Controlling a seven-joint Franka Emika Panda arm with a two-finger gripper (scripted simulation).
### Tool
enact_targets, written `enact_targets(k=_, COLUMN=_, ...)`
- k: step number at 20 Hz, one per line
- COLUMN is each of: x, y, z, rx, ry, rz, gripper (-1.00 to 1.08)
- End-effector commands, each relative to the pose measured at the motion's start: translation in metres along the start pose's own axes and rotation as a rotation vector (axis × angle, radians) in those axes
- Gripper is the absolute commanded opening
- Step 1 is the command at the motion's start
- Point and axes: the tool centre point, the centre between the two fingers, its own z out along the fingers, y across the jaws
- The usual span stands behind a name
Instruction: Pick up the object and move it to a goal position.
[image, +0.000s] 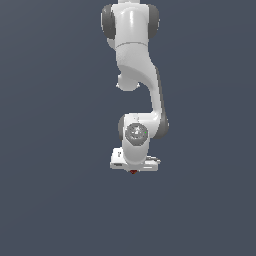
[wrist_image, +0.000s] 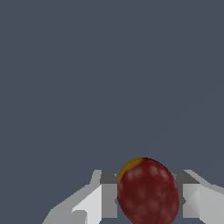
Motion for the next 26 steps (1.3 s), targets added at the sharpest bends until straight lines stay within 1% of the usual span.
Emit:
enact_targets(k=1, x=-0.005, y=0.003, z=0.0, rx=0.0, ry=0.0, rz=0.0, gripper=-1.0)
enact_targets(k=6, x=-0.02, y=0.013, z=-0.001, rx=0.0, ry=0.0, rz=0.0, gripper=-1.0)
enact_targets(k=10, x=-0.038, y=0.024, z=-0.002, rx=0.0, ry=0.0, rz=0.0, gripper=-1.0)
enact_targets(k=26, x=-0.134, y=0.084, z=-0.005, rx=0.0, ry=0.0, rz=0.0, gripper=-1.0)
